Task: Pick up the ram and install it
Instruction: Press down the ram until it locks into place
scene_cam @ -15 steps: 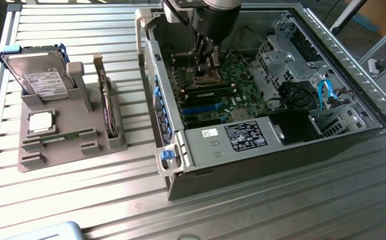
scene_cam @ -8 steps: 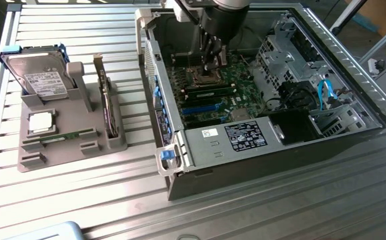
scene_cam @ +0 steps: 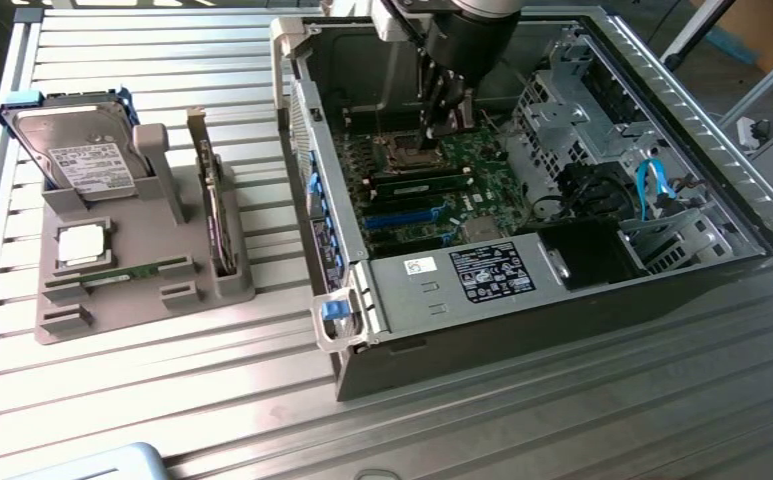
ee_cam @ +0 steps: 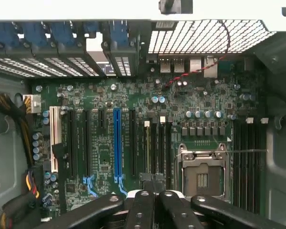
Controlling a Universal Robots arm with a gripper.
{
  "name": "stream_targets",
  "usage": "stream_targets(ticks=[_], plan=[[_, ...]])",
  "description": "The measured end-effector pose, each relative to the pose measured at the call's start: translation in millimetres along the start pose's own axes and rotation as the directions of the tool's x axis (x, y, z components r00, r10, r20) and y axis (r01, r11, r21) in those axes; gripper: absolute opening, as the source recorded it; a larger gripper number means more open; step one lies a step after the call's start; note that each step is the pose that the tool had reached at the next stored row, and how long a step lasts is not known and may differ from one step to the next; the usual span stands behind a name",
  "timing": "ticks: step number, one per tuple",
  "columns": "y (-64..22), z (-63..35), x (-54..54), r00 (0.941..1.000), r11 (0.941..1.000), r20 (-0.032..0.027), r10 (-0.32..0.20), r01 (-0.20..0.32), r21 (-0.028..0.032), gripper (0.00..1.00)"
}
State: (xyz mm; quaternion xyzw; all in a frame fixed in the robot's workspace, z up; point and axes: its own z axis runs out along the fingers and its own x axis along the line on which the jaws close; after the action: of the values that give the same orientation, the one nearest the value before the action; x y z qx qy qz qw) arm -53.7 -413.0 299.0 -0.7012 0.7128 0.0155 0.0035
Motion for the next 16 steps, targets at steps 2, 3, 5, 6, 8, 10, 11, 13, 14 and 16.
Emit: stream_targets(ticks=[2, 3, 5, 6, 8, 10, 11, 13, 14, 16], plan=[[-4.8, -0.2, -0.1, 1.0, 1.0, -0.0004, 0.0, 0.0, -0.0018, 0.11], [-7.6, -0.3, -0.1, 1.0, 1.0, -0.0006, 0.0, 0.0, -0.0028, 0.11], [-12.3, -0.6, -0.2, 1.0, 1.0, -0.0012, 0.0, 0.0, -0.0045, 0.11], [-14.8, -0.7, -0.3, 1.0, 1.0, -0.0015, 0.0, 0.0, -0.0054, 0.11], [-18.8, -1.0, -0.3, 1.0, 1.0, -0.002, 0.0, 0.0, -0.0069, 0.11], [-24.5, -1.4, -0.4, 1.0, 1.0, -0.0026, 0.0, 0.0, -0.009, 0.11], [-29.1, -1.8, -0.5, 1.0, 0.9999, -0.0031, 0.0, 0.0, -0.0111, 0.11], [-34.6, -2.3, -0.6, 1.0, 0.9999, -0.0038, 0.0, 0.0, -0.014, 0.11], [-37.2, -2.4, -0.7, 1.0, 0.9999, -0.0039, 0.0, 0.0, -0.0154, 0.11], [-38.9, -2.6, -0.7, 1.0, 0.9999, -0.0039, 0.0, 0.0, -0.0165, 0.11]])
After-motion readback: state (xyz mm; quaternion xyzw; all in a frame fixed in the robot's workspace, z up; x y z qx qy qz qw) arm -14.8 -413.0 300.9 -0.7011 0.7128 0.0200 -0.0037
